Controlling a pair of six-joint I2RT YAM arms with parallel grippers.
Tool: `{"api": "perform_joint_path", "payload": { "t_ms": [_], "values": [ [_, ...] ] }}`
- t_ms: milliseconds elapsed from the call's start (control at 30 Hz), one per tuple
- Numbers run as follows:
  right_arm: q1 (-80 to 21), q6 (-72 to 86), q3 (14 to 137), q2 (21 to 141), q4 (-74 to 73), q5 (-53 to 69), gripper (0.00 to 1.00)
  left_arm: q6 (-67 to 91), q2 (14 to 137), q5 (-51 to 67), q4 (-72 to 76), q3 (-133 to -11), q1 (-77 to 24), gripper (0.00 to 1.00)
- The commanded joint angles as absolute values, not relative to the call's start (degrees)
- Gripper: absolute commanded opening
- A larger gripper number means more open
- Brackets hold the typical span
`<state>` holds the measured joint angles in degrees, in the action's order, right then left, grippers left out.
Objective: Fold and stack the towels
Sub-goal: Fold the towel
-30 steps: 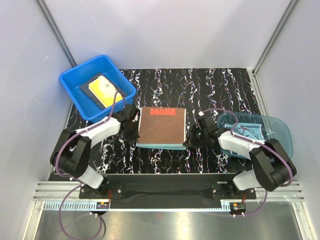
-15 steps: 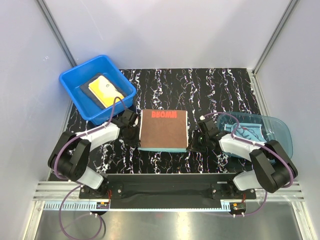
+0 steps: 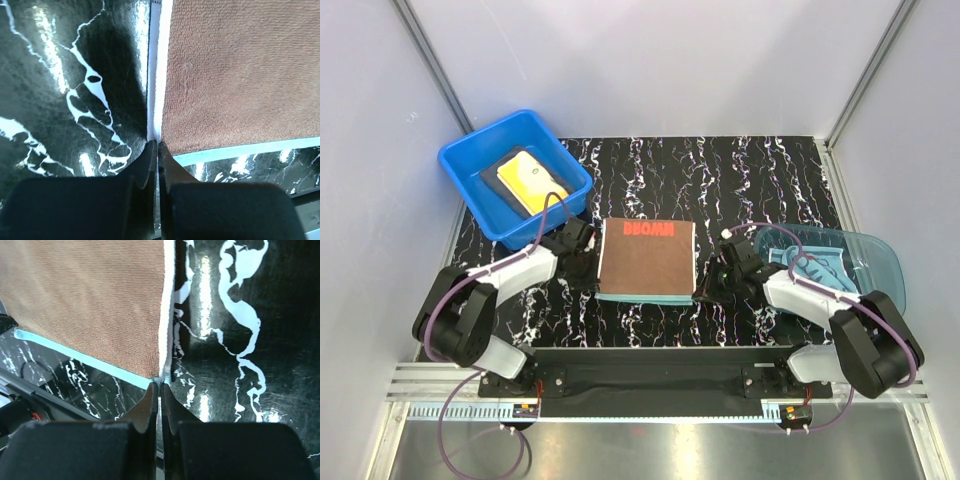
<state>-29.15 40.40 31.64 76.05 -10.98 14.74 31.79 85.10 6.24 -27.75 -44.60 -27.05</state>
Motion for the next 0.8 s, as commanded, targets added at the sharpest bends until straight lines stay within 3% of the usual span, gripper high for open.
{"api": "perform_joint_path", "payload": {
  "t_ms": [0,267,767],
  "values": [
    [-29.44,40.87,32.79,73.92,-11.88,15.73,0.0,32.17,81.83,2.99,-29.09,-47.11,-26.81,0.0],
    [-29.62,43.69,30.4,75.5,-6.23,18.64,0.0,33.14,77.43,5.63,-27.41,-48.06,-26.89,0.0],
    [-29.97,44.82,25.93,78.22,-2.55,18.11,0.0,31.46,87.1,3.07,-23.74,-43.16,-25.49,0.0]
  ]
}}
